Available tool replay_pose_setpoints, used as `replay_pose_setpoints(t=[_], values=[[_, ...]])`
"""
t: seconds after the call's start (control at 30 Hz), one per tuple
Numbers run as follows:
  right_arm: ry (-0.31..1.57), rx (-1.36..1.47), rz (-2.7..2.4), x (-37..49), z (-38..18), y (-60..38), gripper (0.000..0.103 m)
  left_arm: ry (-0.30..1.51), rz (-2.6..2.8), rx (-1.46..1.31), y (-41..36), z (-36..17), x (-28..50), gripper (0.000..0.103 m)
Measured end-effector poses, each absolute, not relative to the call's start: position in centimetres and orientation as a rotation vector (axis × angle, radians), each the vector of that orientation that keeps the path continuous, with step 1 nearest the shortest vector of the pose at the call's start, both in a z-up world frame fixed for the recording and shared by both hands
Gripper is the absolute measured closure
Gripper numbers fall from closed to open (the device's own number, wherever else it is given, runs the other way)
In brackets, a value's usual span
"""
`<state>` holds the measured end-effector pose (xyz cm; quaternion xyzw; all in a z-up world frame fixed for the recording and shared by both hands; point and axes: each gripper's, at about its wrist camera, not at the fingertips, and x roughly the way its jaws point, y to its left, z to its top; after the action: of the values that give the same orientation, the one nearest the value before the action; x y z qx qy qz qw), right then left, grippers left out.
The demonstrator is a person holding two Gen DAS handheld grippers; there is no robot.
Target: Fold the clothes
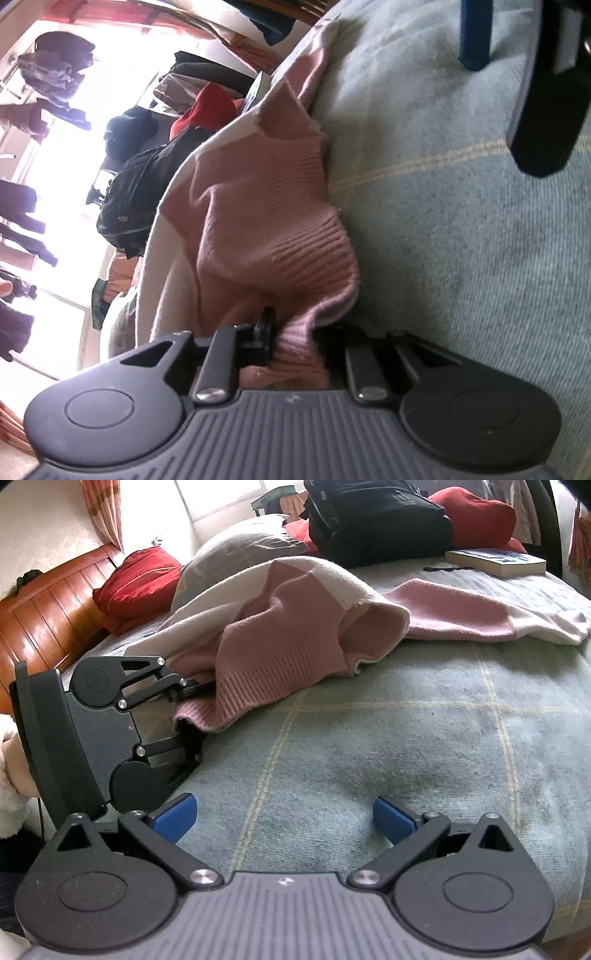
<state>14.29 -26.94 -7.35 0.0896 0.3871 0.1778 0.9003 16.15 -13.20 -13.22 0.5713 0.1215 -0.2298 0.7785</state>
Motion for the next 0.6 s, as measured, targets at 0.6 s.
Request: replay_pose_setpoints(t=[0.6], values=[[0.801,0.179,0.364,14.39,-7.54,-26.81,0.0,0.264,-0.504,1.227,-12.53,-13.07,16.36,0.089]])
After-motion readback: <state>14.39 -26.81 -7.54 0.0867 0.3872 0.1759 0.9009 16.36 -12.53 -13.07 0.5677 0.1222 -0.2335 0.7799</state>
